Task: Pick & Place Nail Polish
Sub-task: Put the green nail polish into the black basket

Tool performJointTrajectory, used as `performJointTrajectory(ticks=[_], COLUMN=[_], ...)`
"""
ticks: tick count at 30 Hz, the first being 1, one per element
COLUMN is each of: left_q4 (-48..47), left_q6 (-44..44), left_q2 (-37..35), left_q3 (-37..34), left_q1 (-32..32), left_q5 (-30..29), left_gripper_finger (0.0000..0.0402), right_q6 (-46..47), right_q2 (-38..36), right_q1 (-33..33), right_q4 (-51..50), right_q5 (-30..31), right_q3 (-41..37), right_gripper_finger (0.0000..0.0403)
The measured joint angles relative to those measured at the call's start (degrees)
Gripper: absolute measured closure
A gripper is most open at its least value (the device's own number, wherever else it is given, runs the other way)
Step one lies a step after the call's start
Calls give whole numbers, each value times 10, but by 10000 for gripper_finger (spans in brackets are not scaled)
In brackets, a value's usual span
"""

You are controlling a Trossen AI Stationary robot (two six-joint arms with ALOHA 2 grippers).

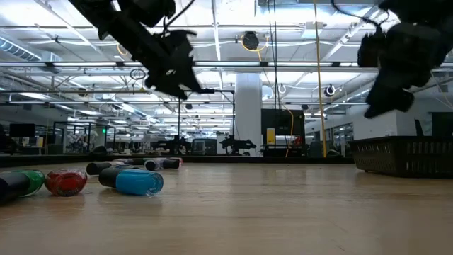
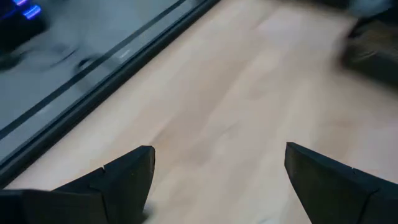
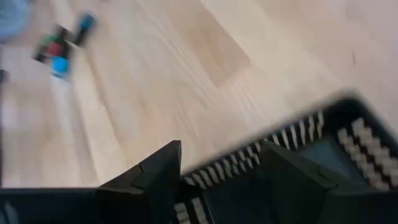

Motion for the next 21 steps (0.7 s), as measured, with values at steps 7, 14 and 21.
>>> performJointTrajectory(ticks=[7,14,21], left_q4=[-164,-278,-284], left_q6=[-122,-147,-116], left_q2=[0,0,12], left_q3=[4,4,-18], left_q1=[56,82,96], left_q5=[-20,-33,-5], left_gripper_finger=[55,55,55], right_q6=[-215,-379,-399], right_q2=[-21,8,47], right_q1=[0,0,0], right_q4=[221,425,453], right_q5=[38,36,34], right_q3=[0,0,0], right_gripper_finger=[198,198,198])
